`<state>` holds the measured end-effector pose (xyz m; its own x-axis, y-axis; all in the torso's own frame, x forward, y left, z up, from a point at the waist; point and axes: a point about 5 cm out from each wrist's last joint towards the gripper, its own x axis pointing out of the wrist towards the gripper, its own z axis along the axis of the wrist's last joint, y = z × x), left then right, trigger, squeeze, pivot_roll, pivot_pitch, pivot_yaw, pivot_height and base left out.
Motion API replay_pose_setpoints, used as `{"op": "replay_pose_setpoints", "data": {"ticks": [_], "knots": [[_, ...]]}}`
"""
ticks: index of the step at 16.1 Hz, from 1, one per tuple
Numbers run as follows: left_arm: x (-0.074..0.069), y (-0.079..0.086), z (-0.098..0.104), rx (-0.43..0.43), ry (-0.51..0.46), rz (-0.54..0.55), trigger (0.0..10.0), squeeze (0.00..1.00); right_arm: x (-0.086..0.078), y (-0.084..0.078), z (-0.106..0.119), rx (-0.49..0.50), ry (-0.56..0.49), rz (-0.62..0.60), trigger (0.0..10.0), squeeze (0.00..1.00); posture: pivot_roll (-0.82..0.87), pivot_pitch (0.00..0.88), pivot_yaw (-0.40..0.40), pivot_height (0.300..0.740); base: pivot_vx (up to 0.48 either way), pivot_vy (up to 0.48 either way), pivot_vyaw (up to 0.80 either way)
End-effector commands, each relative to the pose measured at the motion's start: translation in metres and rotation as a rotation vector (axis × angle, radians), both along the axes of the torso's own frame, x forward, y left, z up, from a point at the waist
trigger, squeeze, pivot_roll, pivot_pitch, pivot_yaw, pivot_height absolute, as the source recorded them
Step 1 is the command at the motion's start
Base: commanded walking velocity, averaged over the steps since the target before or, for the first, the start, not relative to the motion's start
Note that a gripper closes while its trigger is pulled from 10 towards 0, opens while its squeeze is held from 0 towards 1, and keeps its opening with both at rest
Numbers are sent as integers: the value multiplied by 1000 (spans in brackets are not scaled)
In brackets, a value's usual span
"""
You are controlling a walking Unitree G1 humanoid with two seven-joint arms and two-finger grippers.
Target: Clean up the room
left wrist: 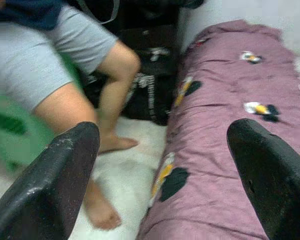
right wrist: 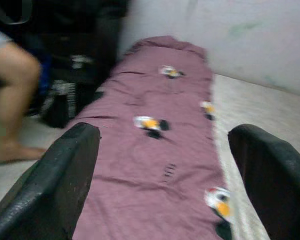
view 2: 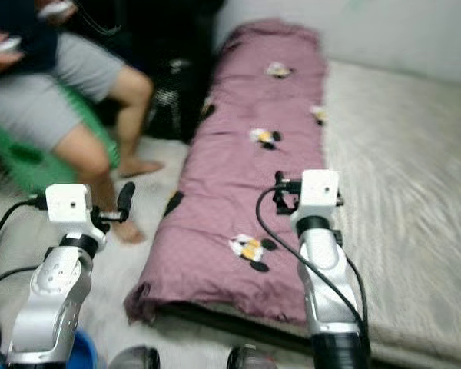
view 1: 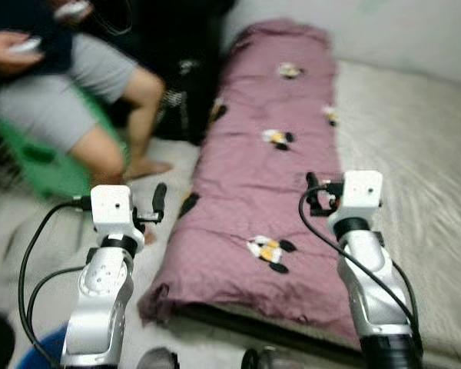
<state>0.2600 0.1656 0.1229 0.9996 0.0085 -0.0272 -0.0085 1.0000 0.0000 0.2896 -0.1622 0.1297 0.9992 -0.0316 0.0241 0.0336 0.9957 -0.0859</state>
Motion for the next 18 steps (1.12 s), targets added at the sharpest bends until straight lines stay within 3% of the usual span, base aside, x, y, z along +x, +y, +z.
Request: {"op": "replay_pose_setpoints", "data": {"ticks": [1,18], "knots": [[-1,0,-1,12,1,-10,10000,0,0,4,4,7,-20,23,10000,0,-36,66,-56,740,0,0,800],[3,-4,1,-1,-22,-35,10000,0,6,7,7,-10,-34,63,10000,0,-37,44,-62,740,0,0,794]]}}
